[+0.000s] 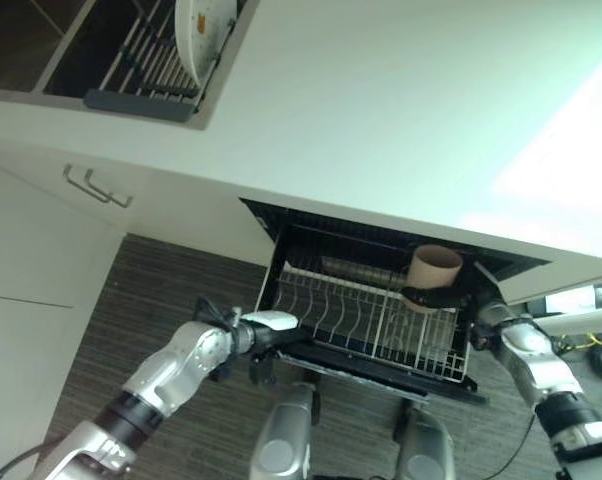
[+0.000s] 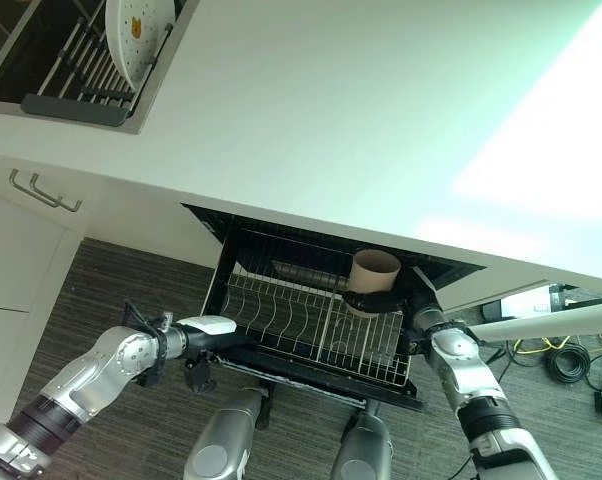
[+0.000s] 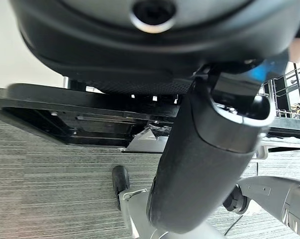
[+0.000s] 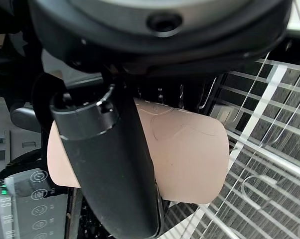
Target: Place the dishes in the dishwasher.
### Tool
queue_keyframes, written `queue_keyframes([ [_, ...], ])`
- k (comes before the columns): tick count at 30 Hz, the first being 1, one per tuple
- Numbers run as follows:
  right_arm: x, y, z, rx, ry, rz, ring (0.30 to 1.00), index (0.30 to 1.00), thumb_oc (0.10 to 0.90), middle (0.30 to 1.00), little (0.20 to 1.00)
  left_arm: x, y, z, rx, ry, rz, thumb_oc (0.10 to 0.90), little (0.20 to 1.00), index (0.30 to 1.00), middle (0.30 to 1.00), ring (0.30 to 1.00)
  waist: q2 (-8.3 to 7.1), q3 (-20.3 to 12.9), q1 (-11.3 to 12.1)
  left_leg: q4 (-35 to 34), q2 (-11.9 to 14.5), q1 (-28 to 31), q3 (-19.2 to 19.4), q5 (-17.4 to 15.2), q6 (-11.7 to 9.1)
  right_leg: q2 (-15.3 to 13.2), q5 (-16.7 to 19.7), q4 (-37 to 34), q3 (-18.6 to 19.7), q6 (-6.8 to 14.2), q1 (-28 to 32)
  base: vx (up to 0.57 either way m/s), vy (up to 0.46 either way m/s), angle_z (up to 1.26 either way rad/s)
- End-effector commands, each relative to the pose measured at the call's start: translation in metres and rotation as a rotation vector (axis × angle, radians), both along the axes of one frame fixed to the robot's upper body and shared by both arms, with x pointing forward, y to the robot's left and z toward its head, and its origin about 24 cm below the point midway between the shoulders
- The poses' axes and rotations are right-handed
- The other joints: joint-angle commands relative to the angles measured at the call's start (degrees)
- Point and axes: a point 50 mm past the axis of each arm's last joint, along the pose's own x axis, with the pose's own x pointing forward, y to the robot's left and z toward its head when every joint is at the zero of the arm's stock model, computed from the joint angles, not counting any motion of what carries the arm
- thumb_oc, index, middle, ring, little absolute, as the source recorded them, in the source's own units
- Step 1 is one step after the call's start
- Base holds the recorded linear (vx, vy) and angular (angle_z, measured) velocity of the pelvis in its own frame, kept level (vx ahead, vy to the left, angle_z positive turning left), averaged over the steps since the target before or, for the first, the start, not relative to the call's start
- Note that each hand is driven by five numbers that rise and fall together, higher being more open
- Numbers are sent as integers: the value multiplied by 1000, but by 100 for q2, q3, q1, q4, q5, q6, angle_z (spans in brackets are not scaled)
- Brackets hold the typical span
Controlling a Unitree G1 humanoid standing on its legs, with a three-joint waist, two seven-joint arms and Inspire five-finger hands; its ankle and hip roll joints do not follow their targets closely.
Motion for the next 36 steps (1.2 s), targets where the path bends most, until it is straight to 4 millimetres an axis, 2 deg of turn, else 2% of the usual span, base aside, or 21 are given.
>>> queue_keyframes([
  [1, 14, -4, 48, -61, -239, 29, 300, 300, 400, 300, 300, -15, 14, 8, 9, 44, -35, 800, 900, 900, 900, 900, 47, -226, 24, 81, 499, 236, 282, -498, -48, -201, -189, 136, 76, 191, -174, 0, 0, 0],
  [11, 5, -8, 18, -63, -150, 2, 300, 300, 400, 300, 300, -11, 12, 26, -42, 7, -39, 800, 900, 900, 900, 900, 264, -194, -92, 81, 415, 260, 352, -557, -28, -245, -205, 136, 112, 165, -216, -17, 50, 1],
  [15, 2, 0, 8, -29, -125, 17, 300, 300, 400, 300, 300, -10, 9, 29, -65, -18, -26, 800, 900, 900, 900, 900, 395, -224, -158, 81, 363, 269, 388, -581, -25, -264, -226, 136, 167, 160, -251, -24, 89, -5],
  [20, 0, 13, 0, -18, -105, 53, 300, 300, 400, 300, 300, -9, 10, 30, -80, -33, -8, 800, 900, 900, 900, 900, 477, -213, -230, 81, 327, 273, 409, -608, -21, -238, -271, 136, 256, 140, -276, -23, 57, -5],
  [25, -3, 17, -7, -36, -83, 31, 300, 300, 400, 300, 300, -11, 8, 30, -89, -31, -6, 800, 900, 900, 900, 900, 566, -200, -287, 81, 302, 251, 415, -625, -13, -227, -292, 136, 311, 134, -320, -32, 54, -3],
  [30, -6, 17, -15, -132, -60, 50, 300, 300, 400, 300, 300, -12, 5, 27, -127, -25, 9, 800, 900, 900, 900, 900, 668, -197, -349, 81, 272, 277, 442, -649, -3, -234, -320, 136, 374, 117, -335, -3, 91, -9],
  [33, -8, 23, -5, -324, -176, 134, 300, 300, 400, 300, 300, -12, 5, 24, -137, -31, 21, 800, 900, 900, 900, 900, 683, -196, -398, 81, 272, 282, 483, -665, 5, -252, -327, 136, 382, 128, -346, 2, 62, -6],
  [35, -8, 25, -1, -356, -206, 147, 300, 300, 400, 300, 300, -12, 4, 23, -141, -33, 22, 800, 900, 900, 900, 900, 684, -188, -410, 81, 272, 281, 490, -667, 6, -256, -325, 136, 383, 127, -353, -14, 37, -3],
  [36, -9, 28, 8, -433, -294, 173, 300, 300, 400, 300, 300, -12, 4, 20, -146, -40, 27, 800, 900, 900, 900, 900, 695, -172, -428, 81, 275, 263, 500, -671, 7, -272, -330, 136, 383, 129, -375, -36, 37, -2],
])
